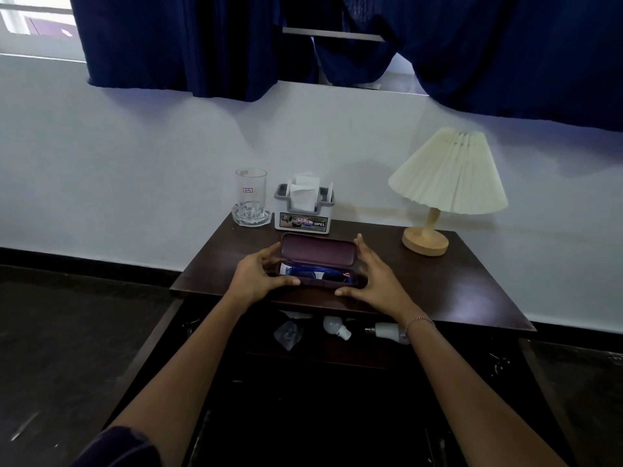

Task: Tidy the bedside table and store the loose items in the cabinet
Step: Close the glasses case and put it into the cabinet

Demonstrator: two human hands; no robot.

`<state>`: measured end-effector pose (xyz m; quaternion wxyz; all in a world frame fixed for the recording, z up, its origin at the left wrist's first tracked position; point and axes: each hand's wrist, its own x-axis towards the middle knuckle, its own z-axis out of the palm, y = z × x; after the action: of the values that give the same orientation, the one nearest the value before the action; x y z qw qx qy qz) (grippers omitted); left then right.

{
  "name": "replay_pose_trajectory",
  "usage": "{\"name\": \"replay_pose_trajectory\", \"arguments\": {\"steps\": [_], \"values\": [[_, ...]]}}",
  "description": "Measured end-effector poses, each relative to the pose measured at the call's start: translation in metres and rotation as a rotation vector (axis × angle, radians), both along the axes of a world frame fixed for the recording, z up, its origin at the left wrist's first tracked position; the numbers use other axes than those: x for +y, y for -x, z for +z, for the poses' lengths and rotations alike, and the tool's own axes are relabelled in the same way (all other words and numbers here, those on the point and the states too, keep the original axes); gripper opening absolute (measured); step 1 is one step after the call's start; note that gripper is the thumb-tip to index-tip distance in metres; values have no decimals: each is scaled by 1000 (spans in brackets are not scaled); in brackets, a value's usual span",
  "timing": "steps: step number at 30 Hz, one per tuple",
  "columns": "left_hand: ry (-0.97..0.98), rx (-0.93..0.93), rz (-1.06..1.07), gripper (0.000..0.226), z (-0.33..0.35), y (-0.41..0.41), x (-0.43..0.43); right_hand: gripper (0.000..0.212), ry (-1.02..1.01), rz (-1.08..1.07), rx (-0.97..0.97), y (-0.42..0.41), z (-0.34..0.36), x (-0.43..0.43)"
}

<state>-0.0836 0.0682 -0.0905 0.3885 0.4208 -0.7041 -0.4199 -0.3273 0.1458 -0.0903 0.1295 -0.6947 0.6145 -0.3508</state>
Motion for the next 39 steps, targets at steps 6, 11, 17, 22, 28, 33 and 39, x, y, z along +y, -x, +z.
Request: {"name": "replay_pose_trajectory", "arguments": {"steps": [6,11,17,22,28,33,39], "values": [[11,32,20,72,2,-1,2,103,108,-38,-48,-2,-1,3],[-3,87,40,63,3,1,4,91,147,-64,-57,-1,0,4],[34,43,75,51,3,1,5,56,250,-53,4,-1,0,6],[-9,66,52,40,4,1,5,43,273,-69,-4,-2,2,9],[-8,99,53,31,0,2,4,38,284,-57,-29,-3,2,11],[48,129,55,26,0,2,7,34,300,-39,-23,-5,4,14],[122,199,57,34,-9,-6,44,36,381,-60,-292,-16,-11,51]]}}
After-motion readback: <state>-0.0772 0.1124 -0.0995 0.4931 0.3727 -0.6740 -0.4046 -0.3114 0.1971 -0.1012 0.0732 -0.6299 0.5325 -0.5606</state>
